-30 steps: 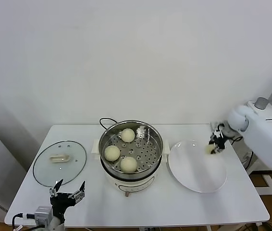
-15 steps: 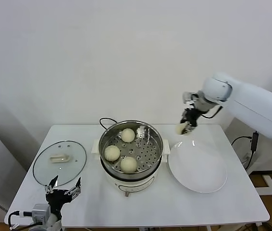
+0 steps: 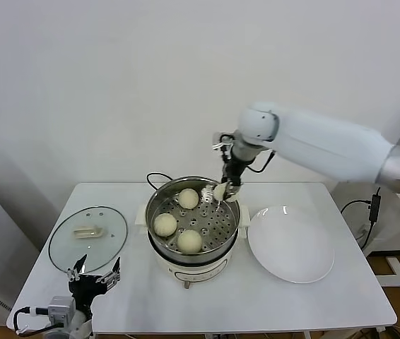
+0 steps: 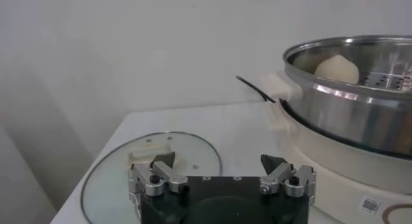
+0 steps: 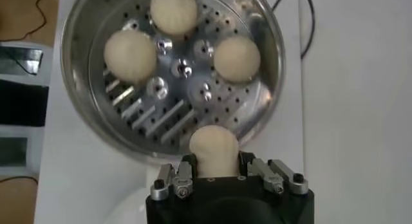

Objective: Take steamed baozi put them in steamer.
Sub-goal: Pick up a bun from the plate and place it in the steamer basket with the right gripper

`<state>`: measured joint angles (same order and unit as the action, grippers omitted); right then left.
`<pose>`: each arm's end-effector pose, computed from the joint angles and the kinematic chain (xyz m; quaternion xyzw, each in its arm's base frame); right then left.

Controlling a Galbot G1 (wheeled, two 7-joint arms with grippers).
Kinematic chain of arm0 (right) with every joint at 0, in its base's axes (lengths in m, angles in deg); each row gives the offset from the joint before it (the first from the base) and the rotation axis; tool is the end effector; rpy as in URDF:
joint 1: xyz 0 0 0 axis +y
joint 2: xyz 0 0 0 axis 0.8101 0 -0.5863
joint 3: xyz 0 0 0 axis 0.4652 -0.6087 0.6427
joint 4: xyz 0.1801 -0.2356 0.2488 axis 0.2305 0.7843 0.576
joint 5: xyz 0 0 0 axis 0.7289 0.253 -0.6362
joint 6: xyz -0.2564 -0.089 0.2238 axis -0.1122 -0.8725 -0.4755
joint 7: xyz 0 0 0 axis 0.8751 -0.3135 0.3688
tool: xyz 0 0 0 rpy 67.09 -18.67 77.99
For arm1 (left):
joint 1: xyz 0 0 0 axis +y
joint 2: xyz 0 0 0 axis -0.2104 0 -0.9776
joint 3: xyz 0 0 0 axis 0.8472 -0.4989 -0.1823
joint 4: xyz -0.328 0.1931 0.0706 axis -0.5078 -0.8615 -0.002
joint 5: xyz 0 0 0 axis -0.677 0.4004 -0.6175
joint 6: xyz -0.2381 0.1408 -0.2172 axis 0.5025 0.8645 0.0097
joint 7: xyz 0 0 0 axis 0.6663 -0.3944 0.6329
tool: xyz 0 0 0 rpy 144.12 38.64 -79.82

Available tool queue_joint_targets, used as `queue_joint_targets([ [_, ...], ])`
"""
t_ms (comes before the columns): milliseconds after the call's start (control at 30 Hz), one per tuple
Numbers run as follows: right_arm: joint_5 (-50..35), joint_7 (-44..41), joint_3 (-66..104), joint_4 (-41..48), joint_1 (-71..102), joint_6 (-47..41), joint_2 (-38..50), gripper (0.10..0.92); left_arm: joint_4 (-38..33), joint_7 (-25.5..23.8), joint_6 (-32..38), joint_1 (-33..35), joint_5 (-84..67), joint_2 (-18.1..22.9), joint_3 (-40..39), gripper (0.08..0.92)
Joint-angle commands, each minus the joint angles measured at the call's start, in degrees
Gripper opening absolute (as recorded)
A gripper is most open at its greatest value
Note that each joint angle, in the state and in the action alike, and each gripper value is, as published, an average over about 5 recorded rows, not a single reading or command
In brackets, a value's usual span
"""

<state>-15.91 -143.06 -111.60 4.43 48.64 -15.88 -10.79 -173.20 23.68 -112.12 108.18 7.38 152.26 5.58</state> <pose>0.5911 0.0712 -0.0189 0.5336 -0.5485 0.5135 0.3882 0.1489 0.0523 -0.3069 0.0032 -0.9823 -0.0560 0.1788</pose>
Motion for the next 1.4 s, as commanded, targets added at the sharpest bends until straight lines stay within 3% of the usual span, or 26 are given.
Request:
queue_joint_targets([
  [33,-0.4,1.9,-2.7,1.6,3.0,-2.6,-6.6,0.407,0.3,0.0,-0.1,-0.3,-0.3,-0.1,0.3,0.823],
  [800,6.9,4.4,-0.9,2.9,6.9,-3.7,-5.9,0.456,-0.3,0.1,0.0,0.2,-0.6,0.0,0.2,0.823],
  [1200,6.5,4.0,1.3,0.8,6.1,-3.5,-2.5,0.772,-1.1,0.2,0.1,0.7,-0.6,0.7,0.1,0.823],
  [1400,4.5,4.0,9.8,-4.2,5.3,-3.2,5.4,0.822,-2.3,0.1,0.0,1.5,-0.8,1.1,0.1,0.823],
])
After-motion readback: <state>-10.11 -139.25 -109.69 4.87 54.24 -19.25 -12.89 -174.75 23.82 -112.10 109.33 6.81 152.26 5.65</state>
